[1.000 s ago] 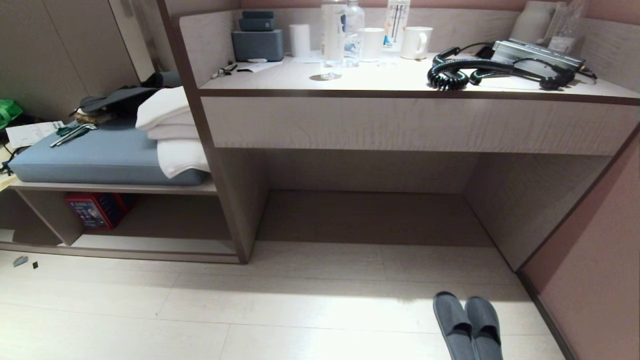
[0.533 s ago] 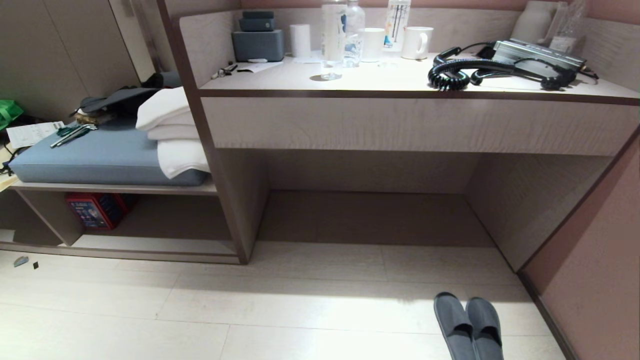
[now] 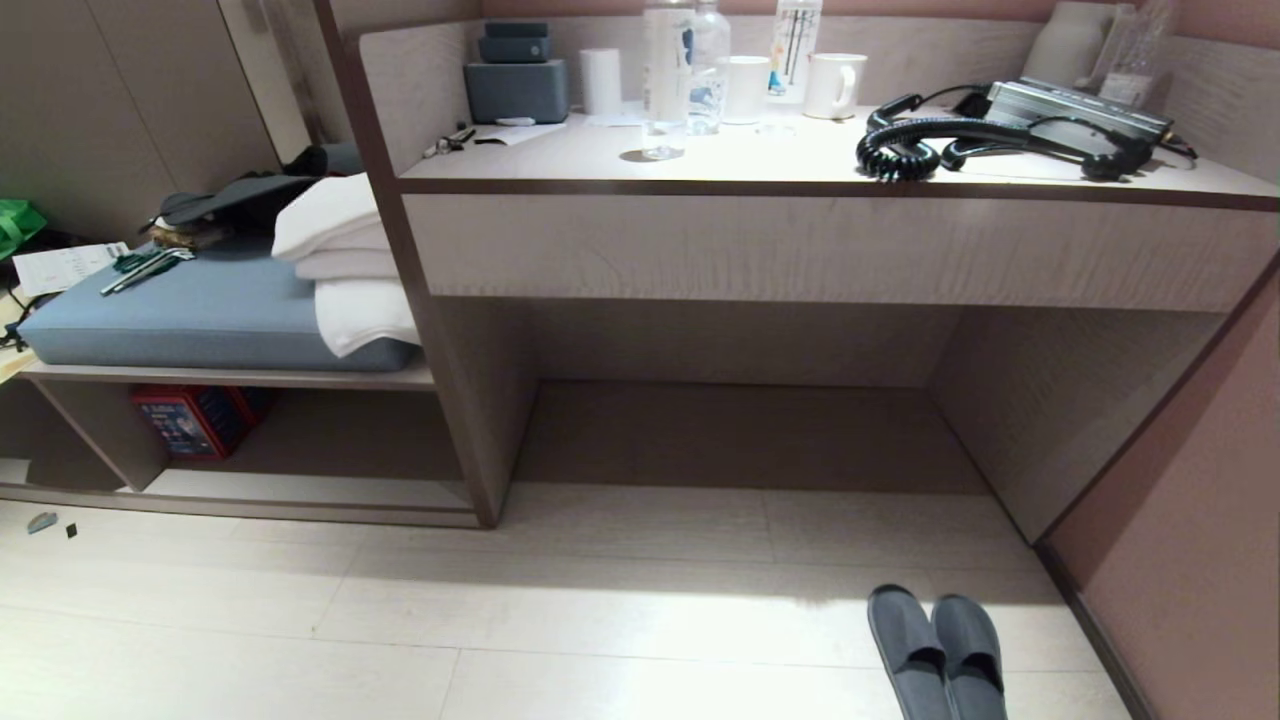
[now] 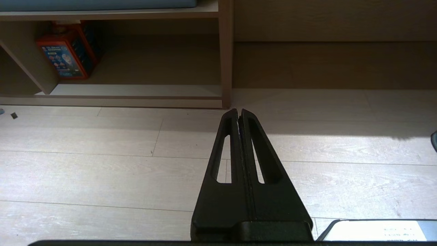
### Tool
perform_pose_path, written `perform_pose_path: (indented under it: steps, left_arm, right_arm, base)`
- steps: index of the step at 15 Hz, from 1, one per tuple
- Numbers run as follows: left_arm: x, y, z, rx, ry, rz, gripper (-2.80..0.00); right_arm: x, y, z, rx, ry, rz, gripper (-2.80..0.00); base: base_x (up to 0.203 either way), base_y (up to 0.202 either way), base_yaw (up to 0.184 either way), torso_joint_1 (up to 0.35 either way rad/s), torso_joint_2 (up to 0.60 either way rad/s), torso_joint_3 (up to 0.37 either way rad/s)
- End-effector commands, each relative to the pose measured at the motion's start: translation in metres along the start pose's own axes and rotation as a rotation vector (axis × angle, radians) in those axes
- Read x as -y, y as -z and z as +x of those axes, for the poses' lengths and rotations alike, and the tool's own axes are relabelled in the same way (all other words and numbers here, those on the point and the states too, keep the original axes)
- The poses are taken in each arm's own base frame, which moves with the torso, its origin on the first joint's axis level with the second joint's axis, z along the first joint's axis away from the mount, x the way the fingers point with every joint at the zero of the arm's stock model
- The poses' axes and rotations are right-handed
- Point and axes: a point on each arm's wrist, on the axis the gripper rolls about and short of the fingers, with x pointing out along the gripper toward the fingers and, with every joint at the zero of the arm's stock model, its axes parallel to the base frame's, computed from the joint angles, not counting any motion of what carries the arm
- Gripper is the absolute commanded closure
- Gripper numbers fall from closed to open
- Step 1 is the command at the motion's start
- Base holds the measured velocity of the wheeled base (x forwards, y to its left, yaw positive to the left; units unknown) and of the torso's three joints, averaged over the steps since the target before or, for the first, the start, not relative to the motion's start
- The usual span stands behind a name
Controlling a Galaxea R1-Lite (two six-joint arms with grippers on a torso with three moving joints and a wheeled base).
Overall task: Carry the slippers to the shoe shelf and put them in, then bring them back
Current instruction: Pick up the slippers on the floor
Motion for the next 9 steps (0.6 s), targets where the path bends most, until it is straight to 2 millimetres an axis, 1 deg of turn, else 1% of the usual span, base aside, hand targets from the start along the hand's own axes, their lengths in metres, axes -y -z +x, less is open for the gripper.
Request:
perform_pose_path:
  steps: [1,9]
  left_arm:
    - [0.0,0.0,0.0001,-0.001,-0.001,0.0,0.0]
    - [0.0,0.0,0.0001,-0.001,-0.001,0.002,0.0]
  right_arm:
    - [0.0,0.0,0.0,0.0,-0.001,-0.002,0.0]
    - [-0.0001,0.0,0.0001,-0.002,-0.005,-0.011,0.0]
  base:
    - [0.0,0.0,0.0,0.0,0.0,0.0]
    - [0.0,0.0,0.0,0.0,0.0,0.0]
